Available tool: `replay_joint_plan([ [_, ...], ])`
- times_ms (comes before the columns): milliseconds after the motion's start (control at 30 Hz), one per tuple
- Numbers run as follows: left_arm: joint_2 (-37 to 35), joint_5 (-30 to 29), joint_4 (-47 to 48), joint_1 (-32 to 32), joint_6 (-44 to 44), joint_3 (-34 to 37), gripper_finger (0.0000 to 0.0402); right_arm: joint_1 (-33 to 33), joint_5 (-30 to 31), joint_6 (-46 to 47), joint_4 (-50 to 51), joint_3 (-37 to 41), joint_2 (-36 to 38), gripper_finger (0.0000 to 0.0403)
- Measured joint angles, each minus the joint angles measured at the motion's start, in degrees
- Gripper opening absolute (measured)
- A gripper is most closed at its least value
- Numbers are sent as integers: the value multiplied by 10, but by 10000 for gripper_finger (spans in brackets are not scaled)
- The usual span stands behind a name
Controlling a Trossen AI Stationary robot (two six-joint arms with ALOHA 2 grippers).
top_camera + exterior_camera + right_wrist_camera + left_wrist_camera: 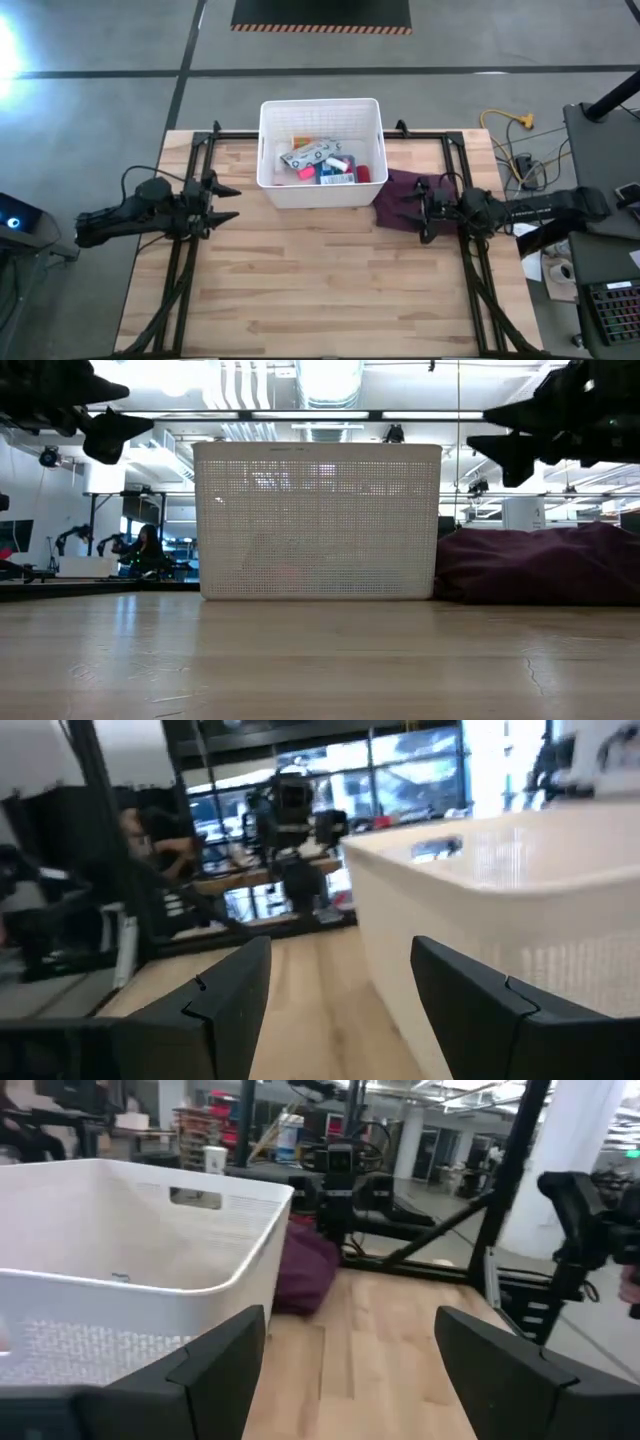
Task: Pick & place medical supplies in basket/bin
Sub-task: Return to Home Position
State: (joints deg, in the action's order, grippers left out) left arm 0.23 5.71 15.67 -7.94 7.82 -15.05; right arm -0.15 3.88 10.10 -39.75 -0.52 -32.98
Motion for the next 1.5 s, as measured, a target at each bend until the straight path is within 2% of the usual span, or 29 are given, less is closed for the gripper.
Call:
replay_joint_plan([
  [33, 0, -2, 0, 0, 0, 1, 276, -10, -26, 12, 6, 0, 2, 233],
  [133, 0, -2, -8, 0, 3, 1, 276, -35, -160, 15, 5, 0, 34, 233],
  [167, 0, -2, -16, 0, 7, 1, 276, -45, -176, 21, 11, -1, 50, 233],
  [367, 0, -17, -42, 0, 43, 1, 276, -80, -172, 49, 129, 0, 186, 233],
  [433, 0, -17, -40, 0, 60, 4, 276, -80, -153, 50, 172, -1, 226, 233],
  [567, 0, -17, -41, 0, 74, 14, 276, -80, -86, 55, 234, 0, 275, 233],
  [700, 0, -17, -40, 0, 75, 20, 276, -80, -80, 21, 250, 0, 305, 233],
  [800, 0, -17, -34, 0, 75, 27, 276, -80, -79, 35, 285, 0, 328, 233],
  [1000, 0, -16, -50, 0, 63, 48, 276, -80, -82, 43, 294, 0, 328, 233],
  [1333, -1, -17, -177, 0, 62, 145, 276, -80, -82, 45, 320, 0, 330, 233],
  [1500, 9, -30, -167, 0, 99, 133, 276, -80, -82, 45, 322, 0, 324, 233],
])
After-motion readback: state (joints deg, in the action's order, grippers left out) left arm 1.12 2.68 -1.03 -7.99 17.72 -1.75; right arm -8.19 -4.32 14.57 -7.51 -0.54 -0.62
